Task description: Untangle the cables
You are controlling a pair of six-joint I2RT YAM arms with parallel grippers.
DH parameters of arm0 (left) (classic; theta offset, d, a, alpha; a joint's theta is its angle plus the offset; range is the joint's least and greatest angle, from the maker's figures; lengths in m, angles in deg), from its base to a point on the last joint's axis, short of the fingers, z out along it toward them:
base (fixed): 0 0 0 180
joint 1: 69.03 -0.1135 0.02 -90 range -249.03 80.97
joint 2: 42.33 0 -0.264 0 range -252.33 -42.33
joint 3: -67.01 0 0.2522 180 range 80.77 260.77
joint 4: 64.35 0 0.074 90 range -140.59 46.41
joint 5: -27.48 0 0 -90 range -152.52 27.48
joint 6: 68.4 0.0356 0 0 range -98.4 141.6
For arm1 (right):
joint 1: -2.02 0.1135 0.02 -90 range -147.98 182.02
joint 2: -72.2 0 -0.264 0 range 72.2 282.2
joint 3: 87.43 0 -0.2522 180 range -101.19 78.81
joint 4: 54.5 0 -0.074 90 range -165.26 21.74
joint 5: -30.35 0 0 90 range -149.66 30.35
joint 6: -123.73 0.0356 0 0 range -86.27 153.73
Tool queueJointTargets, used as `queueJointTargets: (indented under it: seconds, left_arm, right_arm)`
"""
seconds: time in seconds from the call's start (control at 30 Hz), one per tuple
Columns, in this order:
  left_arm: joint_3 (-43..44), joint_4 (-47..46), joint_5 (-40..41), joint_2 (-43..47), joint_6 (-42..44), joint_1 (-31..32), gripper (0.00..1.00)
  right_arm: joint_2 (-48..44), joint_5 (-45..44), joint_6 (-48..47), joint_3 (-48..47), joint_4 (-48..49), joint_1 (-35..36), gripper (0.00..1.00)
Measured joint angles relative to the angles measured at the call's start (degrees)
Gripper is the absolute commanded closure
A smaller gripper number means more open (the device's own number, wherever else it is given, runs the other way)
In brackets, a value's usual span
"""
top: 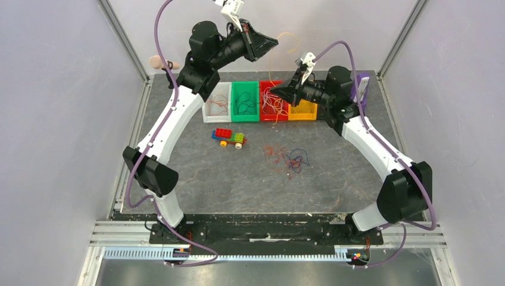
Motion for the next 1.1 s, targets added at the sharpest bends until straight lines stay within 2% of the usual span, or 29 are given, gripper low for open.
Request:
queueJointTargets:
  seconds: [0.17, 0.3, 0.43, 0.53, 0.67, 0.8, 0.93, 1.03, 1.1]
  left_arm:
    - [-3.8, 3.9, 6.1, 1.0, 4.5, -1.3, 0.98]
    - [-10.8, 8.0, 5.4, 1.2, 5.3, -2.6, 0.98]
    - [-24.0, 3.0, -5.9, 2.8, -2.5, -1.3, 0.98]
    - [-29.9, -3.2, -11.0, 3.1, -9.2, 0.7, 0.98]
    - [-33.9, -12.3, -14.4, 3.1, -19.0, 2.1, 0.98]
    - [-34.2, -17.0, -16.2, 3.1, -24.0, 3.0, 0.97]
    - [-34.2, -19.8, -16.7, 3.1, -26.1, 2.8, 0.57]
    - [-34.5, -17.3, -16.8, 3.2, -25.4, 0.2, 0.42]
    - [-35.2, -15.4, -16.3, 3.4, -24.5, -3.2, 0.37]
  right_arm:
    - [-5.1, -0.1, -1.4, 2.7, 1.0, 0.0, 1.00]
    - [-10.4, -1.1, -1.7, 3.2, 4.0, -0.3, 1.00]
    - [-11.3, -4.3, -0.5, 3.3, 5.9, -2.0, 1.00]
    - [-9.8, -4.4, 2.5, 3.4, 6.9, -2.9, 1.00]
    - [-7.4, -4.7, 8.7, 3.4, 11.4, -3.3, 1.00]
    - [-6.6, -5.6, 14.4, 3.4, 16.0, -4.2, 1.00]
    - [-6.6, -5.9, 18.6, 3.4, 18.9, -6.5, 1.00]
    - [-6.6, -7.2, 19.4, 3.4, 21.1, -9.2, 1.00]
    - [-6.8, -8.3, 19.2, 3.4, 21.8, -11.5, 1.00]
